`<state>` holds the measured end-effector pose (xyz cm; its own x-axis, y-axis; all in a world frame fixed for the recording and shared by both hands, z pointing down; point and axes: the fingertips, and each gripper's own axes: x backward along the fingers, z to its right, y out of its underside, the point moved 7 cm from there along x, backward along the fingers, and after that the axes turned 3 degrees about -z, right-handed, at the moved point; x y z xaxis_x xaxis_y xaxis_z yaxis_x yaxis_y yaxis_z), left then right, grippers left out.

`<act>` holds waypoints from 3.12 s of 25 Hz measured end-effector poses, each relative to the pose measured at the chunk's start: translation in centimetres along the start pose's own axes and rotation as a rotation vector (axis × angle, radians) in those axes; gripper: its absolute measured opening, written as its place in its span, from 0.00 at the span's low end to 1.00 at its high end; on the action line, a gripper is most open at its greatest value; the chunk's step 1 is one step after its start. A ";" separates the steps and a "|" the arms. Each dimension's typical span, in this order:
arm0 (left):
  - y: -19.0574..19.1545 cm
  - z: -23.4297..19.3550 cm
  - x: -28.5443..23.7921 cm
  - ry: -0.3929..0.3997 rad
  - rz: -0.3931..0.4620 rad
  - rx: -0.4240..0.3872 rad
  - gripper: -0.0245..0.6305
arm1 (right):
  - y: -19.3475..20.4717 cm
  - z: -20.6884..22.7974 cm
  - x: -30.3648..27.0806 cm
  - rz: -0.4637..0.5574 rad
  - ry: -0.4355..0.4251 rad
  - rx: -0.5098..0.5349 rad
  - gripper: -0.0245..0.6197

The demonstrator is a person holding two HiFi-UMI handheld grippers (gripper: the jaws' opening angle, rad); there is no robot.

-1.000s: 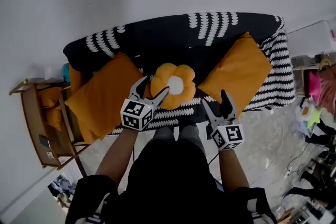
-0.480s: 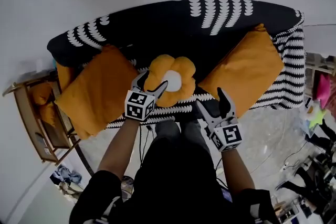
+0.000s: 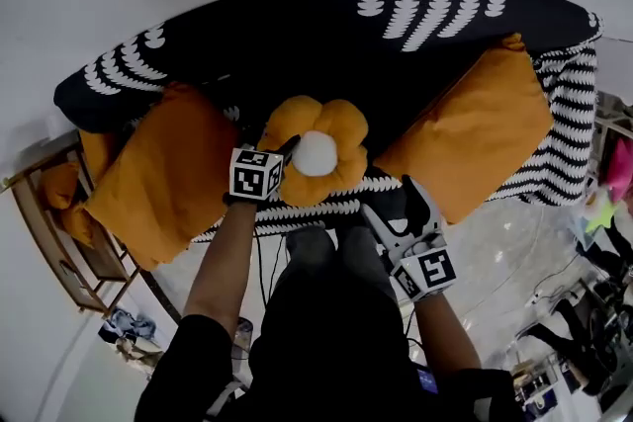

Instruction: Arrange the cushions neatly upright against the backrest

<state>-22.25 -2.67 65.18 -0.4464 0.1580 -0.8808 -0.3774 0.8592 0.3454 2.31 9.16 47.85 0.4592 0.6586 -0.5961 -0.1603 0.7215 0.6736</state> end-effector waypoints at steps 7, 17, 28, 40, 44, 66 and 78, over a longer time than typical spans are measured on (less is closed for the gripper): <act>1.6 -1.6 -4.5 -0.004 -0.163 0.001 0.66 | 1.8 0.4 -0.3 -0.035 0.018 -0.029 0.62; 2.8 -2.6 -5.8 -0.012 -0.194 0.058 0.68 | 2.7 0.0 -1.2 -0.038 0.045 -0.057 0.62; -0.8 2.4 -2.3 0.004 -0.024 -0.196 0.34 | 1.9 -1.3 -0.8 -0.012 0.031 -0.059 0.60; -13.3 7.7 1.1 0.000 0.241 -0.533 0.33 | -0.6 -0.8 1.6 0.094 0.075 -0.103 0.58; -16.4 8.3 1.1 0.007 0.297 -0.583 0.33 | -0.7 0.2 2.2 0.107 0.096 -0.112 0.58; -17.9 7.1 0.3 0.010 0.362 -0.483 0.63 | -0.7 0.1 1.3 0.093 0.080 -0.093 0.57; -8.8 1.8 11.2 -0.072 0.471 -0.243 0.63 | -0.8 -5.7 0.2 0.054 -0.047 0.105 0.57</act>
<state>-22.46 -7.55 51.69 -0.5595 0.5398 -0.6290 -0.3302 0.5509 0.7665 -2.45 9.98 44.71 0.4930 0.6837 -0.5381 -0.0952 0.6571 0.7477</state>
